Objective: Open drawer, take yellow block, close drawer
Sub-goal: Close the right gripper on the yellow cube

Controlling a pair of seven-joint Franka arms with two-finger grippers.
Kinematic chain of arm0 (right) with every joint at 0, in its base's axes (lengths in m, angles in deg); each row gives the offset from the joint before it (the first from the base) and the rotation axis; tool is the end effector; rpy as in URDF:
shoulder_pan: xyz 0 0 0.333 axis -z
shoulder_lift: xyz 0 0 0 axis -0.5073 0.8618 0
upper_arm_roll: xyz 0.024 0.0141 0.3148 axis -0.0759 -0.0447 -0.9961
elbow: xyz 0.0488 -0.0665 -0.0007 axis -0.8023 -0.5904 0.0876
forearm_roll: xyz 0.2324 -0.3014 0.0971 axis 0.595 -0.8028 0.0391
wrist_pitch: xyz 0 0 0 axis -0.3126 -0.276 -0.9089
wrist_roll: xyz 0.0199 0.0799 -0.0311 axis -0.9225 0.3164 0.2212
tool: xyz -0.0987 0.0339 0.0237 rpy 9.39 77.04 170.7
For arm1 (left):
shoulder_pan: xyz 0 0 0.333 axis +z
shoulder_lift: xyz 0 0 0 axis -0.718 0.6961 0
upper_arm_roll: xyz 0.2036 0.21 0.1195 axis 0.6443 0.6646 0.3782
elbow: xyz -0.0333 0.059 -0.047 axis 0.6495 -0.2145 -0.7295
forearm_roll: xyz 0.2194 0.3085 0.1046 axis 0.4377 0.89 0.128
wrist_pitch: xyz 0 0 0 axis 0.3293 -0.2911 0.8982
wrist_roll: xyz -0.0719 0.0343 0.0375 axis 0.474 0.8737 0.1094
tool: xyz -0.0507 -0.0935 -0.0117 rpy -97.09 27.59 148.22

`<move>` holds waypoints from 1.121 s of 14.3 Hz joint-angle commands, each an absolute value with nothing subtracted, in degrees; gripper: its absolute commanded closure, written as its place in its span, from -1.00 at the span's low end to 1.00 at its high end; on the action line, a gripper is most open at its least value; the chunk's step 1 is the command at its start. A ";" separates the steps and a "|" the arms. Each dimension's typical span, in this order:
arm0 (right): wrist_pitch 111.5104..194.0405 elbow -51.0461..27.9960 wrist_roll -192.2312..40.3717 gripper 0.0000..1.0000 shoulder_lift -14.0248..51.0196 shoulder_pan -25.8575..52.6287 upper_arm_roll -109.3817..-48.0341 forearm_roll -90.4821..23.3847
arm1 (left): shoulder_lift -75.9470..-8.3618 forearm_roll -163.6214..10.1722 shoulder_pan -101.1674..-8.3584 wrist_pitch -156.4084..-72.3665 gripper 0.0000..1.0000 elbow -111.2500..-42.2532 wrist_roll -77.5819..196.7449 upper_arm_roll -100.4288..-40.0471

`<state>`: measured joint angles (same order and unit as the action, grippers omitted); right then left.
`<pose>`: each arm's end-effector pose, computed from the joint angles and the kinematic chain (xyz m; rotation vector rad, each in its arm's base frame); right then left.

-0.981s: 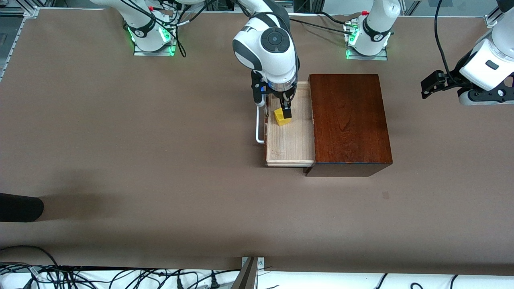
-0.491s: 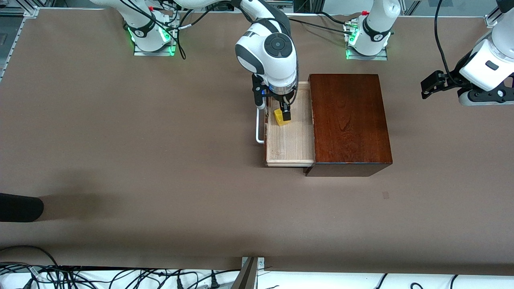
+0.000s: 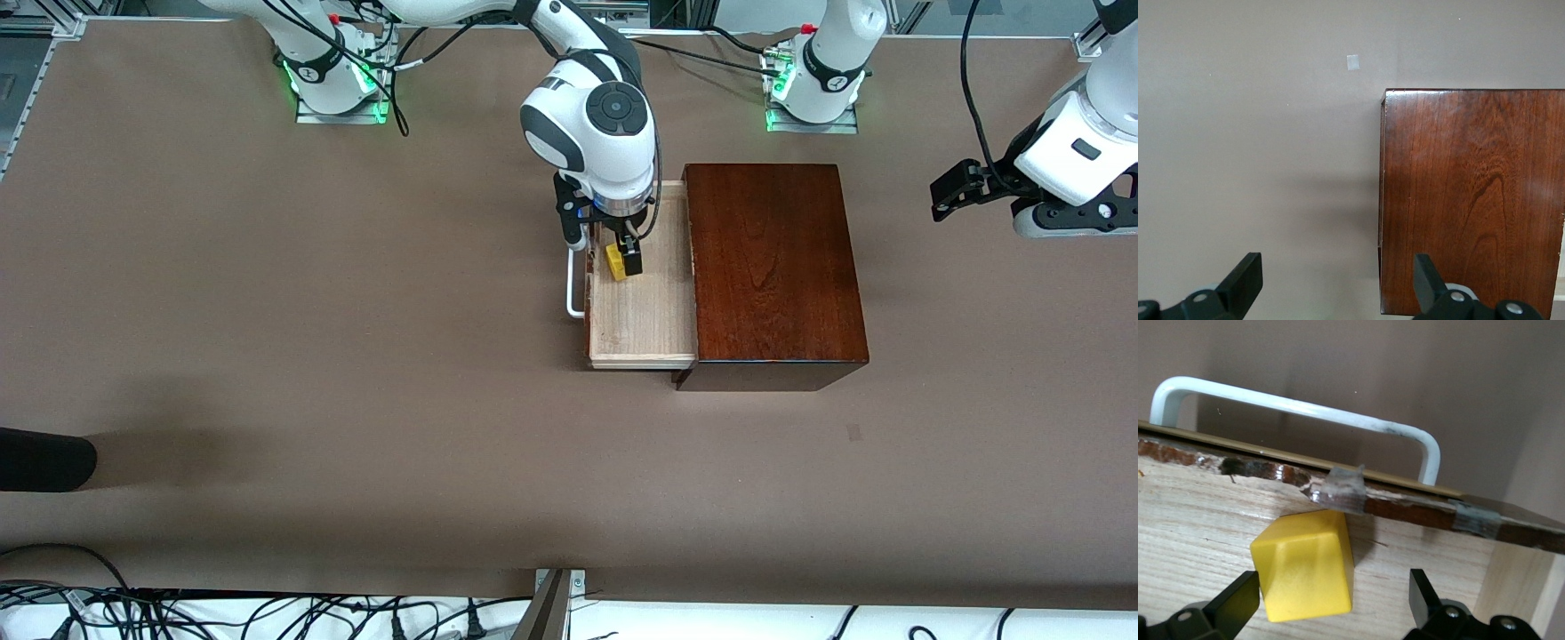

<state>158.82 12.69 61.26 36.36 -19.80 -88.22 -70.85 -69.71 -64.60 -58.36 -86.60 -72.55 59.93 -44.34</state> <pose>0.4479 0.6017 0.3242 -2.3546 1.9333 0.0698 0.5385 -0.0382 0.5978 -3.0818 -0.0513 0.1073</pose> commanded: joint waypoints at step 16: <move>160.03 14.46 58.48 -1.00 38.27 -18.47 -88.11 -71.45 | -68.92 -66.50 -57.67 -86.35 -1.00 -70.73 58.32 -44.27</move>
